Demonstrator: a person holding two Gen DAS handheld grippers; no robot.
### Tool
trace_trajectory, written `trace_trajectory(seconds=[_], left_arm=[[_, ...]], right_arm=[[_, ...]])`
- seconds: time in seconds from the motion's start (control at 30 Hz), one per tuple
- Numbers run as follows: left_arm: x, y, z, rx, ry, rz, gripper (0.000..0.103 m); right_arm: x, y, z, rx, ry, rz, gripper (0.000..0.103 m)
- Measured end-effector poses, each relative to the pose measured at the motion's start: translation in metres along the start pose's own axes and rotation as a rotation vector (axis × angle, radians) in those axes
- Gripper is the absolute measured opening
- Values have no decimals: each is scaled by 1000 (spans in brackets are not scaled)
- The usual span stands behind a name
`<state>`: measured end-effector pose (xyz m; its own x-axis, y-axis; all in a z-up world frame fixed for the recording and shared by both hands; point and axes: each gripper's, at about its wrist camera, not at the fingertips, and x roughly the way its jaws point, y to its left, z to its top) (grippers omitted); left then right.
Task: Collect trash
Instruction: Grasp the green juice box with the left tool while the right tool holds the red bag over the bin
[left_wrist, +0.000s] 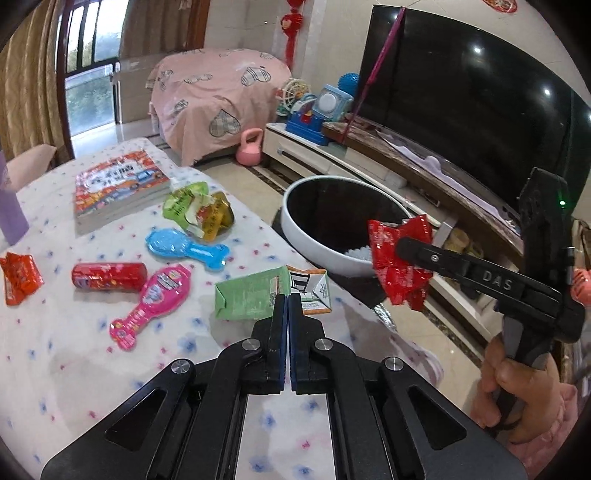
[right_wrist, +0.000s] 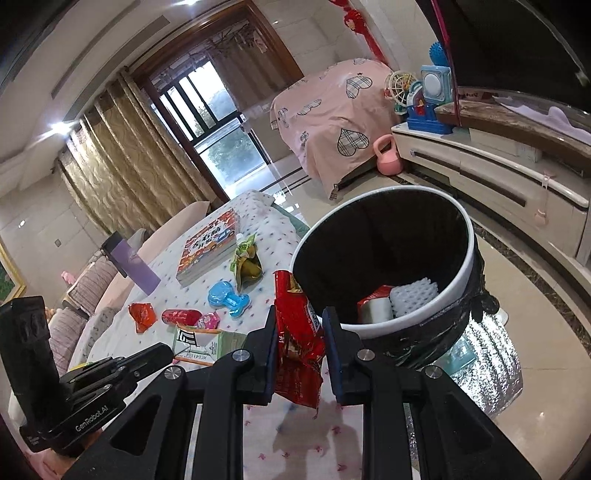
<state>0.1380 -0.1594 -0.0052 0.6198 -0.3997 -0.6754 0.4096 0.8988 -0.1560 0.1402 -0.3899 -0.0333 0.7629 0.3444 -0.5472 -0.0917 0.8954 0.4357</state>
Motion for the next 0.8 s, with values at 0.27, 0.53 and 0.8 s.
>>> trace_trajectory(seconds=[0.27, 0.53, 0.8], left_arm=[[9, 8, -24, -54, 95, -35, 30], [22, 19, -27, -160, 155, -38, 70], [39, -11, -14, -138, 166, -14, 80]], right_arm=[[0, -3, -3, 13, 2, 16, 22], [-4, -9, -7, 20, -1, 15, 22], [-11, -24, -3, 40, -18, -14, 22]])
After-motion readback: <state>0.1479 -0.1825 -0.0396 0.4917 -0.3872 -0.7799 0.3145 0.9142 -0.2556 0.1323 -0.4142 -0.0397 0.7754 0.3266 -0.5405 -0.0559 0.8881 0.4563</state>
